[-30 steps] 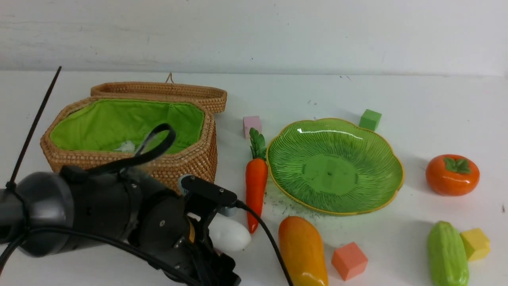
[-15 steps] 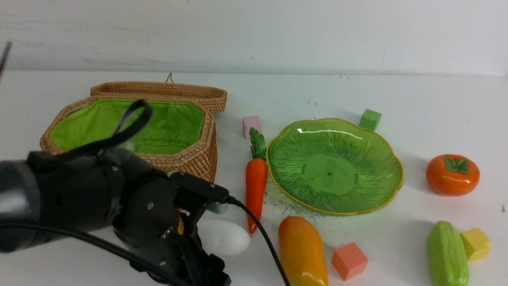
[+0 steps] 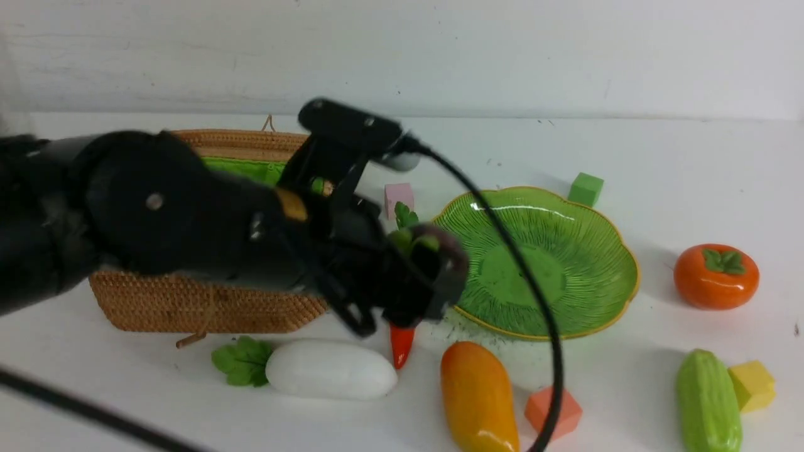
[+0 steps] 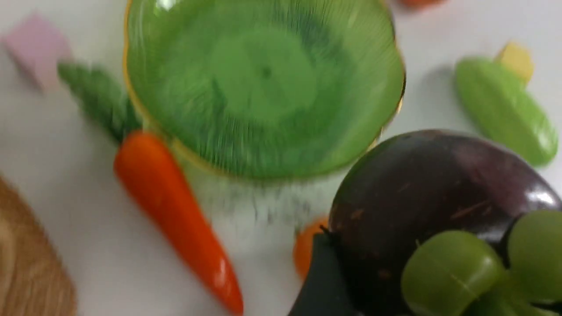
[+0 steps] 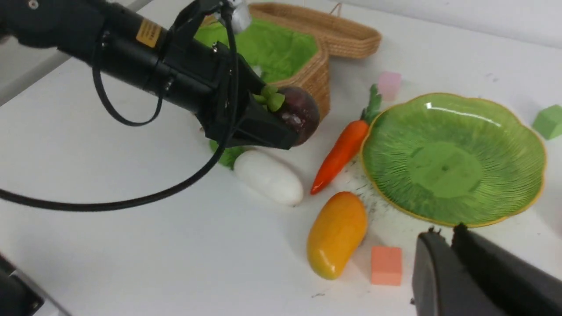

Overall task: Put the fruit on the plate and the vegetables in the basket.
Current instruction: Grab a mangosteen with your left arm and put it on the plate on the right

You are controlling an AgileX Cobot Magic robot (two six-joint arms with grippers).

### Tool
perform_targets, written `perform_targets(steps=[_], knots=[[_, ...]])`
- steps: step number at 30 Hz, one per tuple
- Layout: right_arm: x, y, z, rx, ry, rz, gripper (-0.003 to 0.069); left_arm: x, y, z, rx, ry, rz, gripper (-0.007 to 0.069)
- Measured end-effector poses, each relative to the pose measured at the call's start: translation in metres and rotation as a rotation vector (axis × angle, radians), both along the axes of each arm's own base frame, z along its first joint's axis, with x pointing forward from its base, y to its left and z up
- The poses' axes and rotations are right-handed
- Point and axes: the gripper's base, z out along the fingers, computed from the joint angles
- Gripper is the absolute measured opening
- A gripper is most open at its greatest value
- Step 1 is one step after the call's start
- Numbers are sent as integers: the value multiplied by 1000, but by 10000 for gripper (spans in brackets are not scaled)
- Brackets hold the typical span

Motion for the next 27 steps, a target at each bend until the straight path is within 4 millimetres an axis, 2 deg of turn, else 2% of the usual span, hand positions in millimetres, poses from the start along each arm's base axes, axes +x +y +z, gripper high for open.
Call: perform_targets(steps=[4, 7, 8, 11, 14, 17, 20, 24, 27], knots=[[5, -6, 1, 14, -8, -89, 64, 41, -32, -4, -49, -55, -19, 541], [5, -7, 1, 19, 2, -113, 69, 69, -57, -17, -59, -62, -63, 541], [5, -7, 1, 20, 2, -115, 69, 72, -60, -22, -53, -53, -68, 541], [5, -7, 0, 26, 15, -114, 74, 99, -84, -43, -45, -46, -120, 541], [3, -4, 0, 51, 33, -90, 76, 117, -98, -70, -20, -26, -135, 541], [1, -1, 0, 83, 55, -55, 78, 128, -106, -89, -6, -9, -140, 541], [0, 0, 0, 89, 64, -45, 80, 130, -108, -95, 6, -9, -144, 556], [0, 0, 0, 90, 70, -42, 86, 131, -108, -94, 16, -21, -152, 649], [0, 0, 0, 92, 71, -40, 89, 128, -108, -88, 16, -24, -167, 666]])
